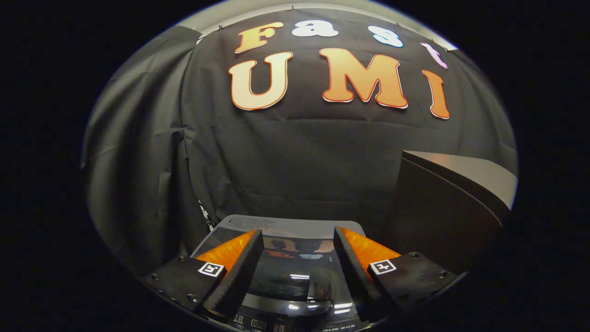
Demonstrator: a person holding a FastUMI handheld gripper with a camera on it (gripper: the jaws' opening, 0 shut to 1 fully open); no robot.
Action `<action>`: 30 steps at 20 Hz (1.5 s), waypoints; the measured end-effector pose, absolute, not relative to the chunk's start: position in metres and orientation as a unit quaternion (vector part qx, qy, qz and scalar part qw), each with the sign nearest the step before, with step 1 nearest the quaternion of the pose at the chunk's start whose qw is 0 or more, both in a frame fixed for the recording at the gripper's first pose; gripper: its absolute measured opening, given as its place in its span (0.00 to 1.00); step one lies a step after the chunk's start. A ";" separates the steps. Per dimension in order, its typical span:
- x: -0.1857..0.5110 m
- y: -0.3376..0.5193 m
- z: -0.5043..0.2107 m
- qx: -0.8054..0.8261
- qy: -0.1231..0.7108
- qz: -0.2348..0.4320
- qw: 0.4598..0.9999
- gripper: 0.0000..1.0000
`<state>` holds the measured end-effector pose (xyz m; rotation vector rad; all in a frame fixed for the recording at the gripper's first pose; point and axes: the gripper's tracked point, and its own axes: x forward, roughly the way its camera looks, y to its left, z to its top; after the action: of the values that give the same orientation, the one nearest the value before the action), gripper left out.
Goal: Put the clothes into the washing machine and then close the washing machine lid.
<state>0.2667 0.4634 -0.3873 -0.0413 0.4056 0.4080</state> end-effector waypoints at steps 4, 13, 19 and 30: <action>0.262 0.452 -0.354 -0.016 0.189 0.183 0.965 0.99; 0.224 0.393 -0.238 0.036 0.140 0.191 0.971 0.99; 0.198 0.312 -0.163 0.045 0.092 0.178 0.979 0.99; 0.100 0.117 -0.085 -0.001 0.035 0.114 0.993 0.99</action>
<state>0.0997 0.1173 -0.0846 -0.0024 0.0693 0.2289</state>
